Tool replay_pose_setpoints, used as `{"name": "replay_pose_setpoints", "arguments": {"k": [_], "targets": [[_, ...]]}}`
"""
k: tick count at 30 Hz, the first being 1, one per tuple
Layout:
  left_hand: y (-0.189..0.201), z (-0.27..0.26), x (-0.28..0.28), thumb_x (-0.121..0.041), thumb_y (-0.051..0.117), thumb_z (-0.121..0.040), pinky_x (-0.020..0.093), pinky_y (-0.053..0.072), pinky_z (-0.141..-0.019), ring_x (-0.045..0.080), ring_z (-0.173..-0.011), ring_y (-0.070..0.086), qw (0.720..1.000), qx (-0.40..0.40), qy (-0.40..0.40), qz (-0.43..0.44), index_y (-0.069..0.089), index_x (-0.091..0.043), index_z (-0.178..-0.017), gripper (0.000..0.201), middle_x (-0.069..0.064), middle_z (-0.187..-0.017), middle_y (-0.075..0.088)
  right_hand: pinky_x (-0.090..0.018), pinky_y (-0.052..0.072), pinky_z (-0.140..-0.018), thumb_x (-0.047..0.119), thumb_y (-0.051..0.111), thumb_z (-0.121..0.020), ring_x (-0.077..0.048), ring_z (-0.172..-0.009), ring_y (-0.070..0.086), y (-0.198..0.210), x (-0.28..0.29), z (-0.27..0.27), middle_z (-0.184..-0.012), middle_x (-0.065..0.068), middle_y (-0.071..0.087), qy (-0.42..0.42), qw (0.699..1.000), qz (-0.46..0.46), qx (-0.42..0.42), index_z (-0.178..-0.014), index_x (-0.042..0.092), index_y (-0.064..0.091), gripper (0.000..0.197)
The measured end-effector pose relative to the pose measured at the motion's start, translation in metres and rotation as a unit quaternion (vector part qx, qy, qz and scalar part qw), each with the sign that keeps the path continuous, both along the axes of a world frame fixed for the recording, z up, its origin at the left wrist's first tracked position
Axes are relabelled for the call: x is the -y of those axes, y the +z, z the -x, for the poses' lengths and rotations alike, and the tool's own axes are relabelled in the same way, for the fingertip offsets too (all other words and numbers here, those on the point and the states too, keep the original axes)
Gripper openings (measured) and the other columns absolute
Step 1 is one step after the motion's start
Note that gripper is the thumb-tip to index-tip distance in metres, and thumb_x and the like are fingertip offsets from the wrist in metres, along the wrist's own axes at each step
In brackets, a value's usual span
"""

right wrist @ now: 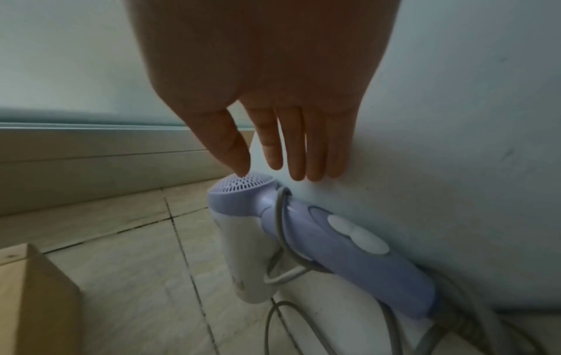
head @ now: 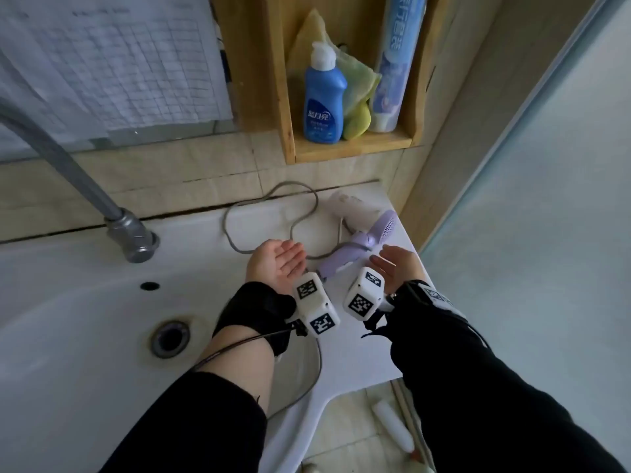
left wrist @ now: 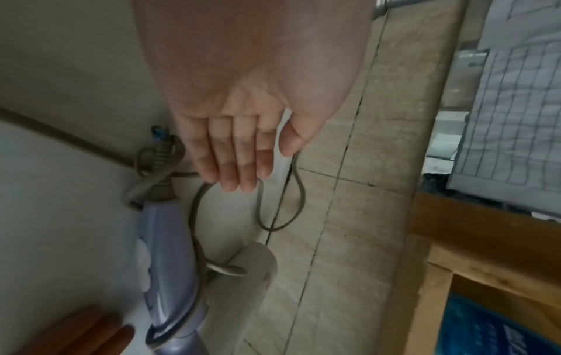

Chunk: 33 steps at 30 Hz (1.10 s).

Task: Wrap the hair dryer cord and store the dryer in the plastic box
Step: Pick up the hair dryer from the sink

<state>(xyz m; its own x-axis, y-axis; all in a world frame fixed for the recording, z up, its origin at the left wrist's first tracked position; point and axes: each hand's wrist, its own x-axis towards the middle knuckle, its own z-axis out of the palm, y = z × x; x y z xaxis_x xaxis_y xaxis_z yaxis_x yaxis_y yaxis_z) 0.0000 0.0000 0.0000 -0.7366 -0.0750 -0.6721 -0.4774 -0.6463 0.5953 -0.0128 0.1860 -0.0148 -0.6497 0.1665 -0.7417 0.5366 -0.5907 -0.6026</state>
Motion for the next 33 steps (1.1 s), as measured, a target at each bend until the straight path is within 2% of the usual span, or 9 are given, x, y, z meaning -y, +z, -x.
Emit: {"name": "replay_pose_setpoints", "arguments": {"k": [4, 9, 11, 13, 16, 20, 22, 27, 33], "targets": [[-0.006, 0.008, -0.009, -0.018, 0.036, -0.095, 0.033, 0.044, -0.098, 0.025, -0.107, 0.057, 0.996, 0.001, -0.065, 0.058, 0.058, -0.007, -0.09, 0.025, 0.014, -0.12, 0.06, -0.033, 0.048, -0.064, 0.008, 0.045, -0.089, -0.025, -0.07, 0.056, -0.007, 0.01, 0.01, -0.081, -0.016, 0.057, 0.033, 0.999, 0.0, -0.017, -0.077, 0.004, 0.053, 0.015], [-0.003, 0.017, -0.013, -0.022, 0.039, -0.095, 0.025, 0.049, -0.072, 0.018, -0.086, 0.061, 0.977, 0.016, -0.191, 0.09, 0.061, -0.007, -0.091, 0.027, 0.011, -0.109, 0.064, -0.026, 0.052, -0.06, 0.007, 0.052, -0.087, -0.026, -0.073, 0.057, -0.007, 0.016, 0.02, -0.102, -0.019, 0.062, 0.095, 0.994, -0.049, 0.0, -0.116, -0.008, 0.053, 0.032], [-0.002, 0.016, -0.013, -0.024, 0.039, -0.095, 0.027, 0.049, -0.067, 0.018, -0.086, 0.063, 0.97, 0.02, -0.225, 0.087, 0.063, -0.007, -0.095, 0.03, 0.009, -0.1, 0.067, -0.021, 0.051, -0.052, 0.012, 0.059, -0.084, -0.027, -0.068, 0.057, -0.007, 0.017, 0.02, -0.099, -0.019, 0.061, 0.135, 0.987, -0.081, 0.008, -0.114, -0.009, 0.054, 0.037], [-0.001, 0.013, -0.013, -0.025, 0.04, -0.095, 0.029, 0.05, -0.066, 0.019, -0.087, 0.065, 0.968, 0.016, -0.239, 0.074, 0.065, -0.007, -0.098, 0.031, 0.008, -0.097, 0.07, -0.032, 0.051, -0.068, 0.019, 0.066, -0.078, -0.029, -0.067, 0.058, -0.007, 0.02, 0.018, -0.083, -0.019, 0.06, 0.155, 0.984, -0.079, 0.018, -0.106, -0.008, 0.056, 0.04], [0.003, 0.007, -0.013, -0.026, 0.042, -0.094, 0.03, 0.051, -0.068, 0.018, -0.086, 0.068, 0.964, 0.01, -0.257, 0.064, 0.067, -0.009, -0.099, 0.031, 0.004, -0.091, 0.074, -0.042, 0.049, -0.08, 0.017, 0.07, -0.069, -0.03, -0.076, 0.058, -0.009, 0.021, 0.015, -0.086, -0.019, 0.058, 0.164, 0.983, -0.078, 0.021, -0.103, -0.008, 0.059, 0.043], [0.011, 0.001, -0.008, -0.023, 0.045, -0.093, 0.036, 0.051, -0.086, 0.02, -0.083, 0.07, 0.959, -0.005, -0.272, 0.081, 0.066, -0.007, -0.097, 0.027, 0.006, -0.087, 0.076, -0.034, 0.048, -0.063, 0.006, 0.056, -0.083, -0.026, -0.068, 0.055, 0.0, 0.025, 0.001, -0.074, -0.013, 0.055, 0.148, 0.989, -0.017, 0.002, -0.094, -0.002, 0.055, 0.014], [0.019, -0.002, -0.003, -0.02, 0.045, -0.093, 0.04, 0.048, -0.094, 0.024, -0.086, 0.068, 0.962, -0.018, -0.259, 0.086, 0.064, -0.006, -0.093, 0.024, 0.01, -0.091, 0.074, -0.035, 0.048, -0.066, 0.0, 0.048, -0.086, -0.025, -0.071, 0.055, 0.005, 0.027, -0.011, -0.071, -0.014, 0.056, 0.128, 0.991, 0.037, -0.026, -0.084, -0.001, 0.055, 0.007], [0.047, -0.018, 0.023, -0.017, 0.046, -0.094, 0.034, 0.052, -0.079, 0.023, -0.081, 0.065, 0.973, -0.063, -0.198, 0.095, 0.062, -0.007, -0.09, 0.019, 0.012, -0.091, 0.069, -0.033, 0.046, -0.079, -0.006, 0.044, -0.084, -0.025, -0.071, 0.055, 0.027, 0.032, -0.037, -0.049, -0.01, 0.064, 0.084, 0.993, 0.06, -0.054, -0.075, -0.001, 0.056, 0.016], [0.096, -0.052, 0.053, -0.017, 0.049, -0.092, 0.034, 0.052, -0.082, 0.023, -0.081, 0.065, 0.972, -0.126, -0.18, 0.088, 0.062, -0.008, -0.087, 0.017, 0.012, -0.09, 0.068, -0.035, 0.048, -0.069, -0.014, 0.041, -0.079, -0.022, -0.054, 0.057, 0.07, 0.054, -0.084, -0.056, -0.01, 0.062, 0.049, 0.991, 0.021, -0.12, -0.081, 0.005, 0.052, 0.022]]}}
